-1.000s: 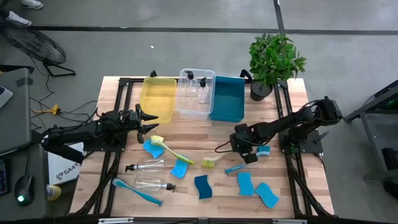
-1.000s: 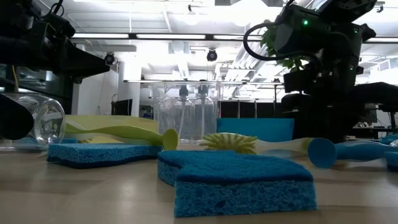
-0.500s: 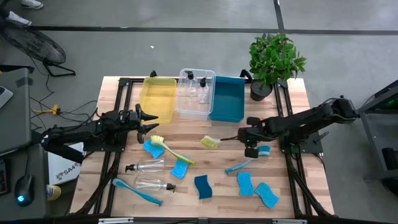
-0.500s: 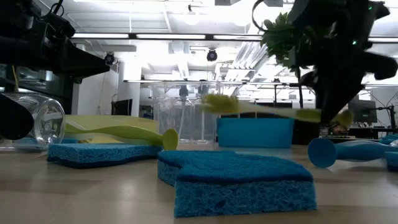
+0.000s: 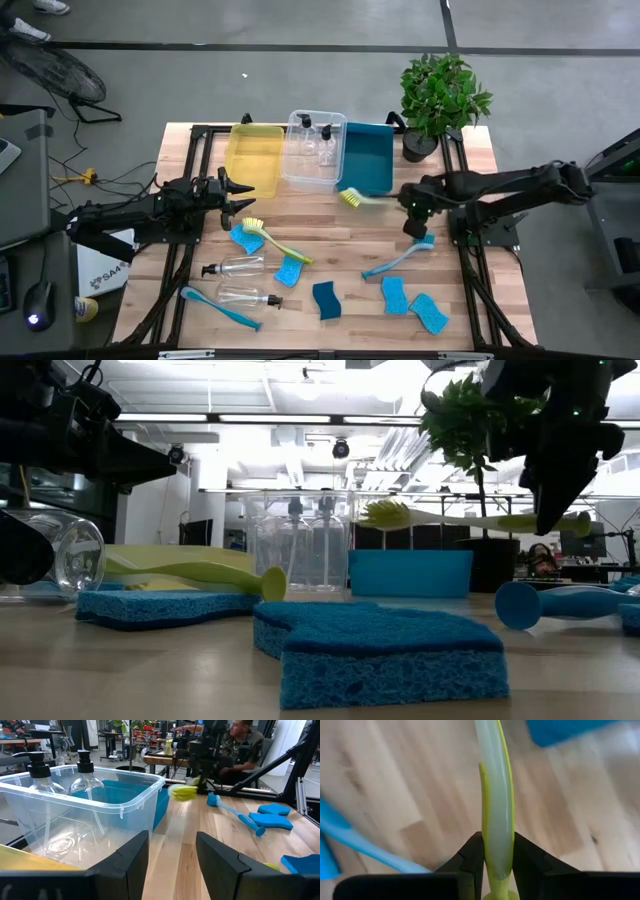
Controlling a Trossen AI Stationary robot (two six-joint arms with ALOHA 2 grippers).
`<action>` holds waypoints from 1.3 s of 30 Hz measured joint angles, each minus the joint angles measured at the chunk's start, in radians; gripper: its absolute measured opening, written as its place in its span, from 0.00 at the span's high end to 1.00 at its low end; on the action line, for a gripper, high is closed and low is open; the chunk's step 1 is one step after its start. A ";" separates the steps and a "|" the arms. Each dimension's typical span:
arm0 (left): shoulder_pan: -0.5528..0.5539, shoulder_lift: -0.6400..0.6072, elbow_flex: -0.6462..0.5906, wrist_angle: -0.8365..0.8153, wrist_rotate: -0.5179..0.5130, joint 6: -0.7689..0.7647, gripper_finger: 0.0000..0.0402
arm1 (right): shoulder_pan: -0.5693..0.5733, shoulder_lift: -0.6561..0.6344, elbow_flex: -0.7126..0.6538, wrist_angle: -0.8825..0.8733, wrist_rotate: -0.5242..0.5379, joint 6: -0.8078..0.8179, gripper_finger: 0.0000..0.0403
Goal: Pick & Place Kitchen Sink Supplies
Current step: Put the yellow dish brush into the blue bin
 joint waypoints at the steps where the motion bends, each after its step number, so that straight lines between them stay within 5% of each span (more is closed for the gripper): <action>1: 0.000 0.000 0.000 0.000 0.000 0.000 0.60 | -0.019 -0.007 0.000 -0.018 0.002 -0.003 0.83; 14: 0.000 0.000 0.000 0.000 0.000 0.000 0.60 | -0.259 -0.039 0.001 -0.034 0.023 -0.068 0.83; 23: 0.000 0.000 0.000 0.000 0.000 0.000 0.60 | -0.409 -0.039 0.001 0.046 -0.106 -0.068 0.83; 28: 0.000 0.000 0.000 0.000 0.000 0.000 0.60 | -0.446 -0.039 0.001 0.219 -0.196 -0.009 0.83; 39: 0.000 0.000 0.000 0.000 0.000 0.000 0.60 | -0.473 -0.037 0.001 0.397 -0.122 0.163 0.83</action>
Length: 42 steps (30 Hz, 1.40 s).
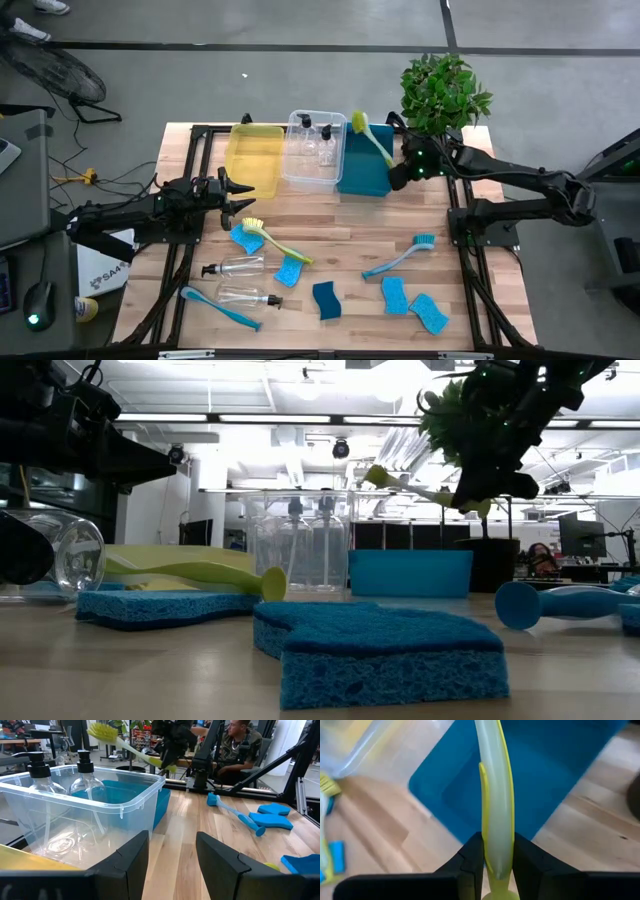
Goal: Pick & Place Kitchen Sink Supplies
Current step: Put the yellow dish brush into the blue bin
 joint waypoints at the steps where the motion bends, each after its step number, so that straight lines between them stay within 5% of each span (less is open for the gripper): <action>1: 0.000 0.000 0.000 0.000 0.000 0.000 0.60 | 0.000 0.001 0.000 0.000 0.022 0.012 0.83; 11: 0.000 0.000 0.000 0.000 0.000 0.000 0.60 | 0.000 0.022 0.000 0.096 0.092 0.149 0.83; 20: 0.000 0.000 0.000 0.000 0.000 0.000 0.60 | 0.032 0.182 0.000 0.221 0.108 0.209 0.83; 42: 0.000 0.000 0.000 0.000 0.000 0.000 0.60 | 0.035 0.345 0.000 0.239 0.120 0.189 0.78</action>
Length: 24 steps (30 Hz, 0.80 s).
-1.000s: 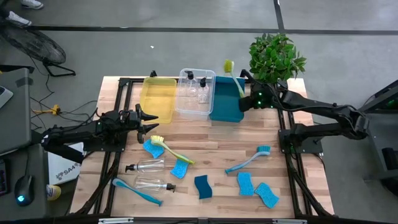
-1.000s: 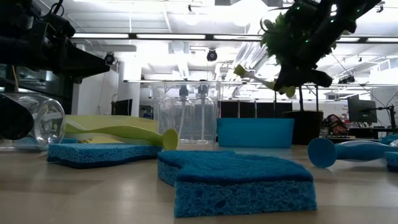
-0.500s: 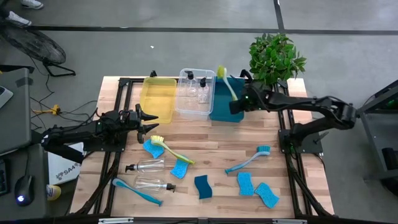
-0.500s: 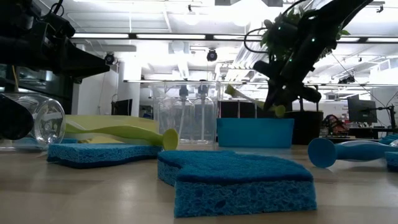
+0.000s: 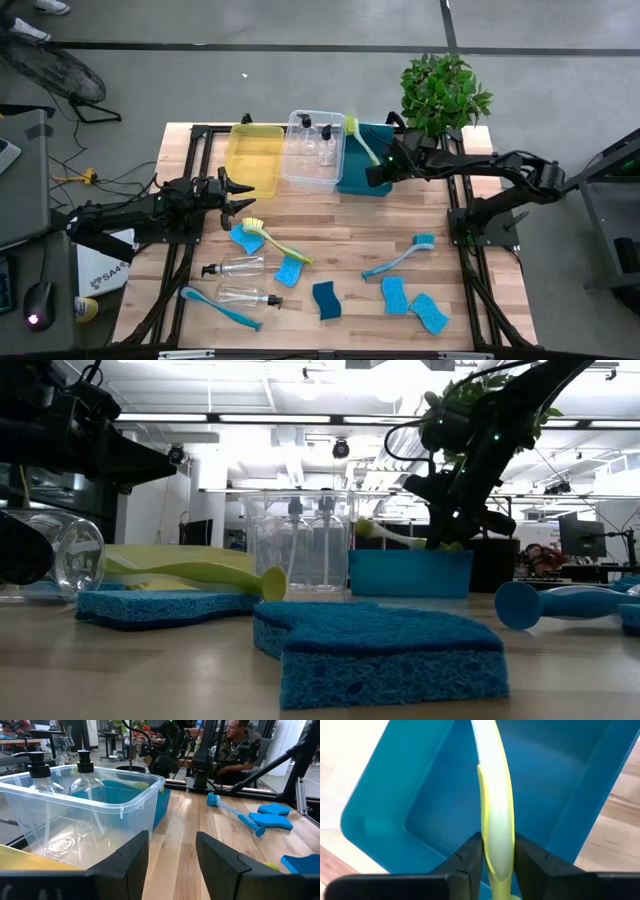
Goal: Pick & Place Kitchen Sink Supplies
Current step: Put the yellow dish brush into the blue bin, then put the blue dish brush into the blue bin
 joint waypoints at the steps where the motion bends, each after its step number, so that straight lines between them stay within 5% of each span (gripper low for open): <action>1: 0.000 0.000 0.000 0.000 0.000 0.000 0.60 | 0.000 0.000 0.000 0.002 0.000 0.000 0.77; 24: 0.000 0.000 0.000 0.000 0.000 0.000 0.60 | 0.000 -0.095 0.000 0.001 -0.020 -0.227 0.74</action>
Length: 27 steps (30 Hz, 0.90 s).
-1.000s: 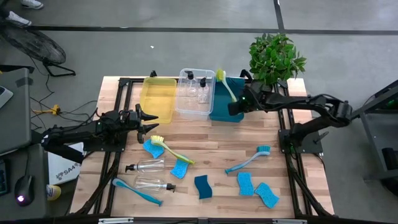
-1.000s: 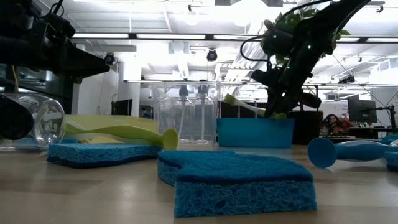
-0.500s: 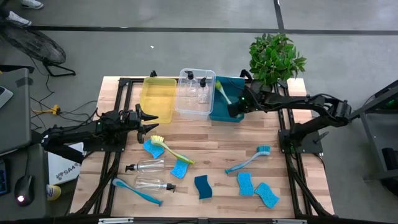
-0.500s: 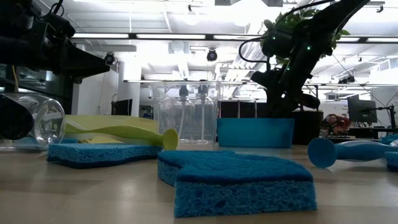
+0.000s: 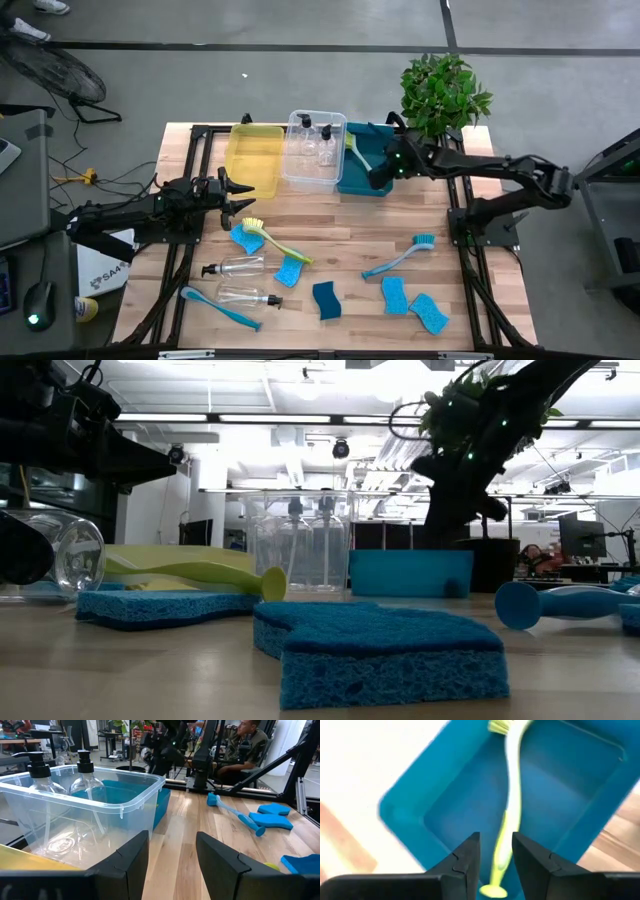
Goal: Pick & Place Kitchen Sink Supplies
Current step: Put the blue dish brush into the blue bin
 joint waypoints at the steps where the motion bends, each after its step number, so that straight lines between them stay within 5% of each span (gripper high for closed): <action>1: 0.000 0.000 0.000 0.000 0.000 0.000 0.60 | 0.000 -0.014 0.000 0.000 -0.015 -0.014 0.74; 27: 0.000 0.000 0.000 0.000 0.000 0.000 0.60 | 0.117 -0.303 0.000 -0.135 -0.460 -0.193 0.74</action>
